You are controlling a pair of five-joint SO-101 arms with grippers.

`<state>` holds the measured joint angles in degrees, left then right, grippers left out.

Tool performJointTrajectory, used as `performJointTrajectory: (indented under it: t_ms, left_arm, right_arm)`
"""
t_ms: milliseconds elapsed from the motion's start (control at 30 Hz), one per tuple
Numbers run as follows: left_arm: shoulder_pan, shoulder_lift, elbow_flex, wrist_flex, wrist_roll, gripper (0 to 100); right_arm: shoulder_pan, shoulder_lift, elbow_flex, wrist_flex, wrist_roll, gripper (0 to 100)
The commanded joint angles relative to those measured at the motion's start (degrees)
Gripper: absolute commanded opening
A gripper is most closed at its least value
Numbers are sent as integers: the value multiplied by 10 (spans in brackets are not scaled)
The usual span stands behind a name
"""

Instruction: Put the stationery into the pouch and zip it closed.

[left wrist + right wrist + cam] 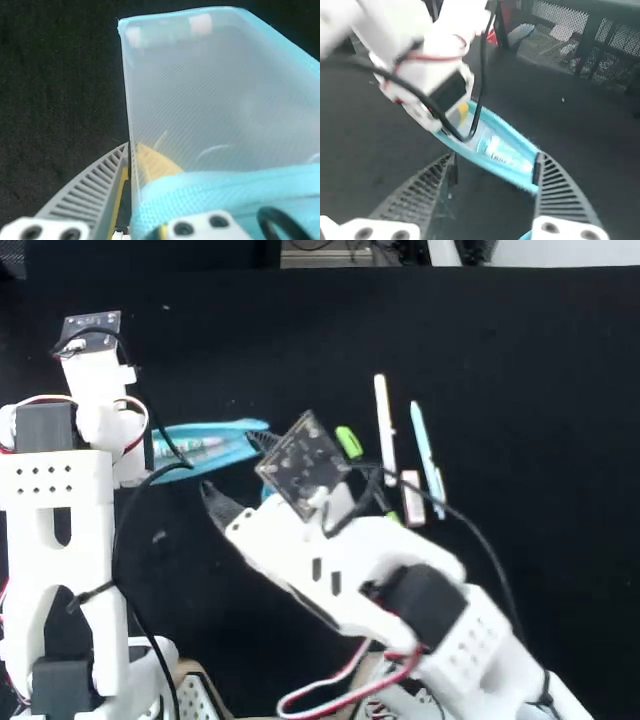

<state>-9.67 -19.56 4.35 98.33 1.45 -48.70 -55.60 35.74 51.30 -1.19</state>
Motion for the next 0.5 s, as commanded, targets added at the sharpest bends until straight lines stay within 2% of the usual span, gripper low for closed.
performJointTrajectory:
  t_ms: [0, 200, 300, 467]
  left_arm:
    - [0, 5, 17, 7, 2, 30]
    - [-1, 5, 19, 7, 2, 30]
    - [0, 5, 19, 7, 2, 30]
    - [0, 5, 19, 7, 2, 30]
  right_arm:
    - [72, -29, -120, 55, -5, 173]
    - [282, -22, -148, 113, -6, 158]
    - [362, 3, -119, 157, -6, 159]
    - [462, 113, -73, 161, -6, 159]
